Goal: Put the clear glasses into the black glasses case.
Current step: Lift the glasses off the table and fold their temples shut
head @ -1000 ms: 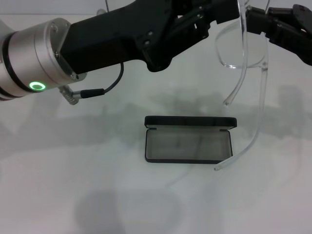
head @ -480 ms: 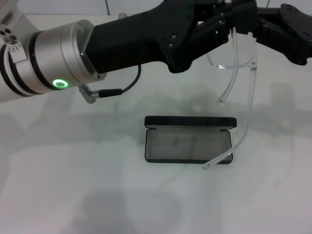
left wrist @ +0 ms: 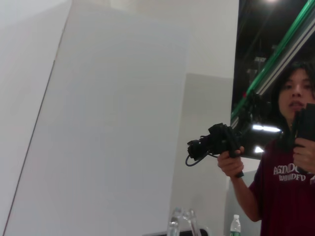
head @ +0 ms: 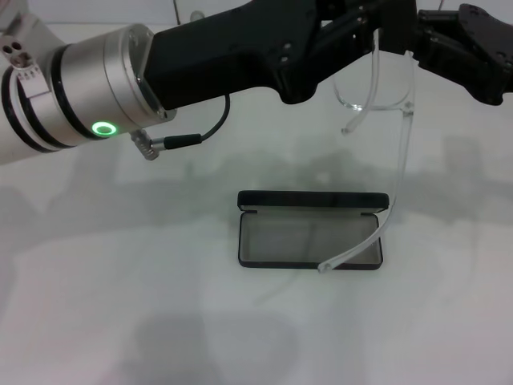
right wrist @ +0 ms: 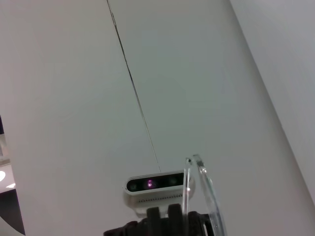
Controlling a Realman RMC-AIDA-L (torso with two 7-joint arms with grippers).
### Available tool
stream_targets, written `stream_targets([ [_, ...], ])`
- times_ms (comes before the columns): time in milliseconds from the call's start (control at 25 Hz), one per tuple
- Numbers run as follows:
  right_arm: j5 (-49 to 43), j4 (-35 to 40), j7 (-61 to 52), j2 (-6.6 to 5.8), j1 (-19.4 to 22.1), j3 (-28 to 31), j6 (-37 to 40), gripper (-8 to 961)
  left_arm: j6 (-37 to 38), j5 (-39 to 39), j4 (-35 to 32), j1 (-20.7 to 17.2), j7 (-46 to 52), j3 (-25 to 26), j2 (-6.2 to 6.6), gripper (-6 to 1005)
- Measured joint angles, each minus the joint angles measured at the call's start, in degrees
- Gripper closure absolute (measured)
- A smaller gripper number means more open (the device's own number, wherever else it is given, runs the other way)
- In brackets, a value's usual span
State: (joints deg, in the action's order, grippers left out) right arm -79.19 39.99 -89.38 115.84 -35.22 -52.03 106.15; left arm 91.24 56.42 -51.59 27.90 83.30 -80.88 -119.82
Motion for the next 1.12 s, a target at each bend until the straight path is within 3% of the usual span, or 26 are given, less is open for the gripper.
stream_targets([
  [1120,2.7,-3.8,2.9,-0.03,-0.5,0.1,-0.3,903,-0.3,-0.2,1.6,0.1,-2.7,0.0,-0.15,898],
])
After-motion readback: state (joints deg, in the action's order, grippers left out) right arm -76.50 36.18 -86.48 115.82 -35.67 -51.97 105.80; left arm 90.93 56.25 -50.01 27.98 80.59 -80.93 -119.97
